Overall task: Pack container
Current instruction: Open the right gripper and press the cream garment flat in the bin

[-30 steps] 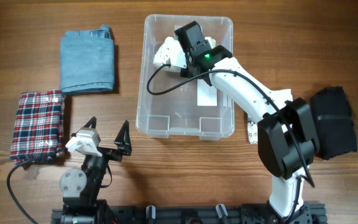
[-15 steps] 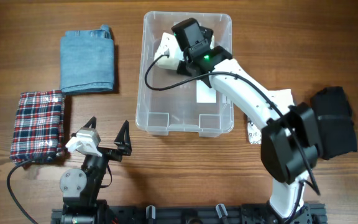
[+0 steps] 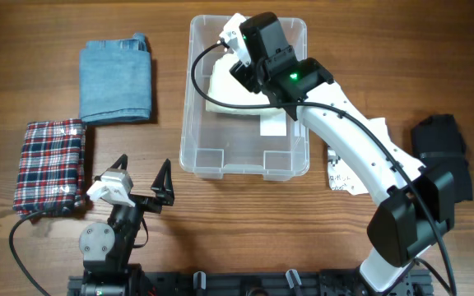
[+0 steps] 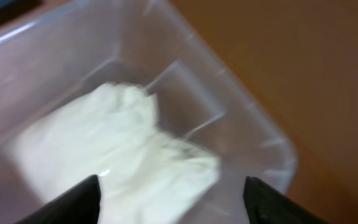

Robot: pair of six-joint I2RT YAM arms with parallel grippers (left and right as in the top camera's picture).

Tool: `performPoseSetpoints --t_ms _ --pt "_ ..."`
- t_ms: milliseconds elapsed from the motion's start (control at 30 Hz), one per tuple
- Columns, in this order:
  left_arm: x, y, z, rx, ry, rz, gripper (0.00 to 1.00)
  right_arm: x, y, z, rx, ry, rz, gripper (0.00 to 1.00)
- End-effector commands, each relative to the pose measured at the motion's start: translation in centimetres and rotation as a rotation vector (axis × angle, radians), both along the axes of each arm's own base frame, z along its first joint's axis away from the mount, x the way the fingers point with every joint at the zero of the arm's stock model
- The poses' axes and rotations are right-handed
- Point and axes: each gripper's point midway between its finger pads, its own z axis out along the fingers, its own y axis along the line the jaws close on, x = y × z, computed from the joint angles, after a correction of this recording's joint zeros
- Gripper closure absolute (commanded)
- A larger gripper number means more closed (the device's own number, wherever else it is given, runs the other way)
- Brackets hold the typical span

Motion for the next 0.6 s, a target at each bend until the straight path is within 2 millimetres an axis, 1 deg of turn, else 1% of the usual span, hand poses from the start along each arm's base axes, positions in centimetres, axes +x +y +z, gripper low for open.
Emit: performPoseSetpoints --t_ms 0,33,133,233,267,333,400,567 --pt "0.1 0.2 -0.4 0.015 0.005 0.006 0.0 -2.3 2.1 -0.4 0.245 0.171 -0.075 0.59" --pt "0.1 0.2 -0.3 0.016 0.004 0.006 0.0 -3.0 2.0 -0.9 0.27 0.223 -0.11 0.68" --pt "0.1 0.2 -0.3 0.015 0.004 0.006 0.0 -4.5 1.4 -2.6 0.286 0.328 -0.193 0.83" --pt "0.1 0.2 -0.3 0.015 0.004 0.006 0.0 -5.9 0.9 -4.4 0.293 0.426 -0.269 0.93" --pt "0.1 0.2 -0.4 0.015 0.005 0.006 0.0 -6.3 1.0 -4.8 0.296 0.448 -0.271 0.96" --pt "0.1 0.2 -0.3 0.015 0.004 0.006 0.0 -7.1 1.4 -5.7 0.311 0.503 -0.274 0.96" --pt "0.1 0.2 -0.3 0.016 0.004 0.006 0.0 -7.7 1.3 -6.9 0.311 0.542 -0.296 0.96" --pt "0.1 0.2 -0.3 0.015 0.004 0.006 0.0 -8.3 0.9 -10.6 0.276 0.609 -0.349 0.96"
